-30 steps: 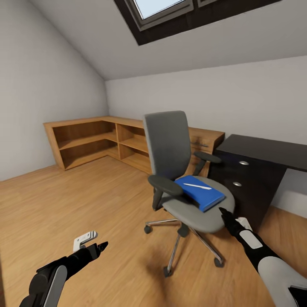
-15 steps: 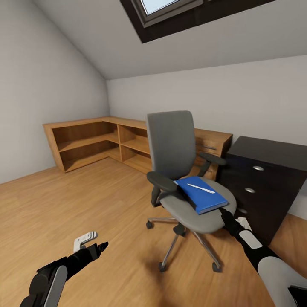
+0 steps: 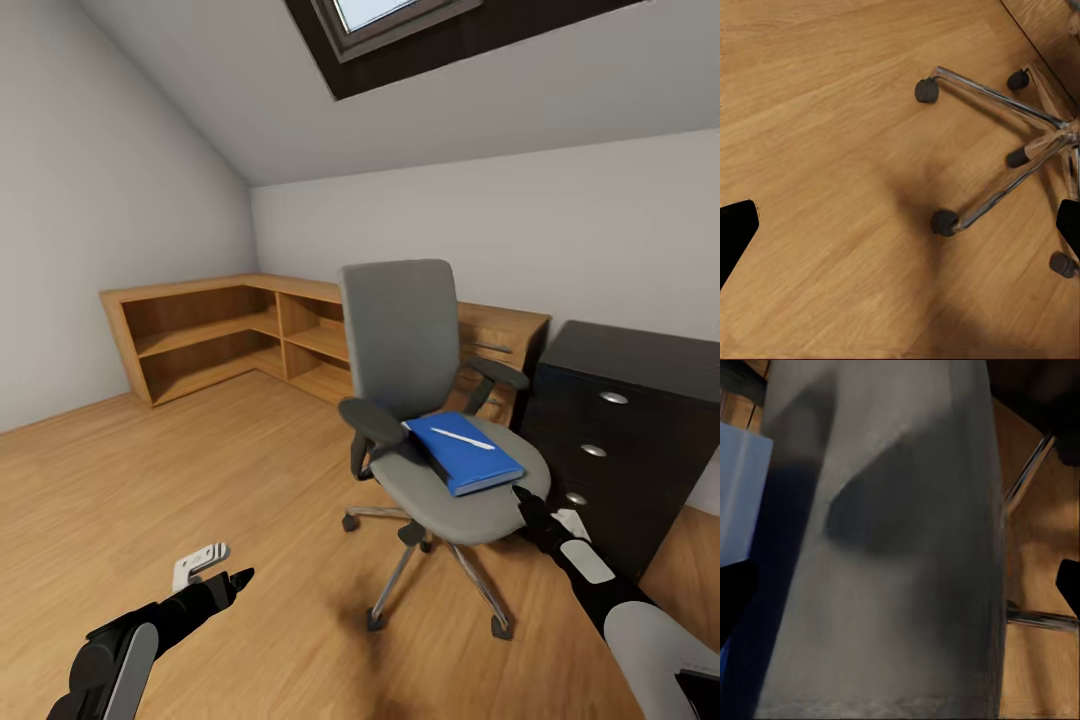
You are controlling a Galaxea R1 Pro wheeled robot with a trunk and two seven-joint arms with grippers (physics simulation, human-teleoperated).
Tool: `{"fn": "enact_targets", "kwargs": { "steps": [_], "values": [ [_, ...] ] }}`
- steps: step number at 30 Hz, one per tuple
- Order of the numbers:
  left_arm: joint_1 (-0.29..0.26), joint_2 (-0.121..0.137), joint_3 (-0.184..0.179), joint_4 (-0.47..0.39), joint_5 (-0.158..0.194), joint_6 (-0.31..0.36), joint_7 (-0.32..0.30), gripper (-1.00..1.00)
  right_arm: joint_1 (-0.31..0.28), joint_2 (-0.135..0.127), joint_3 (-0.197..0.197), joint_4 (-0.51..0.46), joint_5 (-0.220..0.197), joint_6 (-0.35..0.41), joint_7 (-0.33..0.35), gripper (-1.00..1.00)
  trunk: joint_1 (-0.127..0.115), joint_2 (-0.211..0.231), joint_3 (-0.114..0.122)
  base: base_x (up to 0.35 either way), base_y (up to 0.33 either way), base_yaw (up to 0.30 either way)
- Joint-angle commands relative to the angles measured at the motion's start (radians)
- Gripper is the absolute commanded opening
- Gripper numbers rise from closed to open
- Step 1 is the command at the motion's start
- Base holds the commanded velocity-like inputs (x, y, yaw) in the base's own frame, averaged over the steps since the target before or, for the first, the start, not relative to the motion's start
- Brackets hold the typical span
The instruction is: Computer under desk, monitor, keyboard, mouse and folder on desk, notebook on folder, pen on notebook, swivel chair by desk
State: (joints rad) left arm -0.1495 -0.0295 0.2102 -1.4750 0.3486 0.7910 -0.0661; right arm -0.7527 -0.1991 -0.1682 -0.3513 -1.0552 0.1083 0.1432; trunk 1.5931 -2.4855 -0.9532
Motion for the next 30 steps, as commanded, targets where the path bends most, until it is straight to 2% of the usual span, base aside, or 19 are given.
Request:
{"fn": "enact_targets", "kwargs": {
  "steps": [1,12,15,21,26,30],
  "values": [
    [-0.001,-0.001,0.003,-0.001,-0.003,0.006,-0.007,1.00,-0.001,0.000,-0.007,0.000,-0.006,0.007,0.004,1.00,-0.001,0.000,-0.001,-0.302,0.000,0.000],
    [-0.001,-0.001,0.003,-0.001,-0.002,0.007,-0.006,1.00,-0.001,0.002,-0.006,0.000,-0.005,0.007,0.004,1.00,-0.001,0.000,-0.001,-0.295,0.000,0.000],
    [-0.001,-0.001,0.002,0.004,-0.002,0.007,-0.005,1.00,-0.001,0.010,-0.006,0.000,0.009,0.006,0.004,1.00,-0.001,0.000,-0.001,-0.061,0.000,0.000],
    [-0.001,0.002,0.002,0.076,-0.006,0.002,-0.006,1.00,-0.001,0.021,-0.005,-0.001,0.046,0.007,0.005,1.00,-0.001,0.000,-0.001,-0.017,0.000,0.000],
    [-0.001,0.001,-0.001,0.098,-0.007,-0.006,-0.005,1.00,-0.001,0.042,-0.006,-0.006,0.057,0.005,0.004,1.00,-0.001,0.000,0.004,-0.002,0.000,0.026],
    [-0.001,0.002,-0.025,0.101,-0.009,-0.007,-0.003,1.00,-0.001,0.047,-0.007,-0.007,0.059,0.004,0.004,1.00,-0.001,0.000,0.009,0.000,-0.001,0.103]
  ]
}}
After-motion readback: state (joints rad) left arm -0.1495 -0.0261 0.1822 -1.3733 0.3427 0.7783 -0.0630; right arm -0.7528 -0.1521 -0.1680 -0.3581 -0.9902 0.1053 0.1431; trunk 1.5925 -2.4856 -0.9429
